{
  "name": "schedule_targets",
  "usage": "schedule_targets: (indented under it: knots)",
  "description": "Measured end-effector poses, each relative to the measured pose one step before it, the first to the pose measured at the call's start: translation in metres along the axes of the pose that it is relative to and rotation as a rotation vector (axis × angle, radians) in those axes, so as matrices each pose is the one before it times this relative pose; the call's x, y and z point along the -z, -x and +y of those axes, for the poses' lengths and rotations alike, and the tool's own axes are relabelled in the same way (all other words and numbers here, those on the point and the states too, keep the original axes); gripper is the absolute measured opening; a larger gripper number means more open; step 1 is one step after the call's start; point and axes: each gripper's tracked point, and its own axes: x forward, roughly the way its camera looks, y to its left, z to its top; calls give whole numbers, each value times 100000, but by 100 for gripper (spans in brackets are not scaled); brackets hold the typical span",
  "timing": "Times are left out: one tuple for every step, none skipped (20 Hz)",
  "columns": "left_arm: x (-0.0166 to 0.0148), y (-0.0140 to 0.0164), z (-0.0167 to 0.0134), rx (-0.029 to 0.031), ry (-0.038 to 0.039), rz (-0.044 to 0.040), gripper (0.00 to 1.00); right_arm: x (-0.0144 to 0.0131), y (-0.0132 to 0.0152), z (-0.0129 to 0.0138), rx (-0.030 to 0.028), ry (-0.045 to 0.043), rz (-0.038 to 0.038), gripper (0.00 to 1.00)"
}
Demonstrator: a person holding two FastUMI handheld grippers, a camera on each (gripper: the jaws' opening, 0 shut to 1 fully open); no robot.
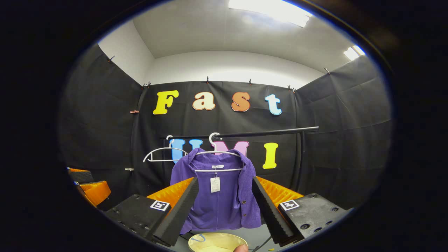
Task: Grasp the clothes on the hanger with both hands and then place them into the laundry hamper below.
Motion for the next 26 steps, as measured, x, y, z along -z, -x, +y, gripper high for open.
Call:
schedule_targets:
  knots:
    - [88, -13, -20, -36, 389, 22, 95, 25, 15, 43, 80, 390, 128, 98]
    - [-60, 30, 129, -110, 99, -189, 95, -28, -1, 77, -127, 440, 4, 98]
    - [-74, 53, 114, -203, -115, -126, 95, -55, 8, 43, 26, 249, -129, 98]
    - [-49, -11, 106, -128, -116, -33, 95, -109, 23, 108, 6, -30, -34, 98]
    - [101, 31, 92, -182, -169, -17, 95, 1, 51, 208, -287, -76, -60, 98]
    - [-131, 40, 122, -110, -220, -134, 95, 16, 74, 159, -95, 92, -1, 98]
    - [-21, 11, 54, -131, -123, -153, 95, -35, 23, 94, -47, 70, -44, 98]
    - [-20, -13, 41, 109, 111, -48, 95, -87, 24, 91, 31, 5, -58, 98]
    - [98, -137, 26, 156, 204, 38, 95, -181, -15, 85, 52, -82, -182, 98]
    - [-44, -145, 9, 369, 114, -85, 95, -36, -42, 68, 12, -171, 60, 98]
    - [-106, -144, 7, 202, 90, -73, 95, 151, -50, 61, 28, -203, 349, 98]
    - [-271, -302, 27, 90, -38, -490, 95, 102, -5, -51, 221, -388, 281, 98]
    - [-98, -462, 3, 0, -328, -665, 95, -164, -336, -158, 213, -787, -412, 98]
    - [-233, -627, -23, 11, -317, -701, 95, -242, -352, -162, 22, -524, -801, 98]
    - [144, -685, -291, 523, -213, -205, 95, -19, -596, -276, 227, 63, -698, 98]
    - [-6, -681, -323, 555, -424, -181, 95, 120, -704, -496, 687, 381, -272, 98]
    - [142, -859, -272, 517, -353, 95, 95, 363, -796, -395, 105, 745, 170, 98]
    - [155, -825, -381, 497, -20, -104, 95, 325, -845, -540, 970, 1003, 145, 98]
    - [-31, -943, -399, 212, 328, -328, 95, 372, -985, -692, 825, 191, 228, 98]
    - [26, -876, -412, 293, 340, -816, 95, 428, -980, -410, 402, -726, 468, 98]
    - [-39, -999, -459, 86, 73, -847, 95, 669, -970, -633, 1335, -871, 850, 98]
    - [233, -1004, -556, 403, -67, -517, 95, 497, -1130, -646, 687, -1055, 474, 98]
    - [65, -1092, -753, 812, -360, -817, 95, 429, -1233, -615, 677, -729, 352, 98]
    - [450, -1176, -726, 867, -657, -67, 95, 495, -1223, -559, 364, -363, 95, 98]
    - [454, -1232, -666, 566, -730, 487, 95, 598, -1258, -491, 299, 221, 170, 98]
    - [695, -1290, -632, 109, -671, 656, 95, 672, -1222, -554, 413, 553, 473, 98]
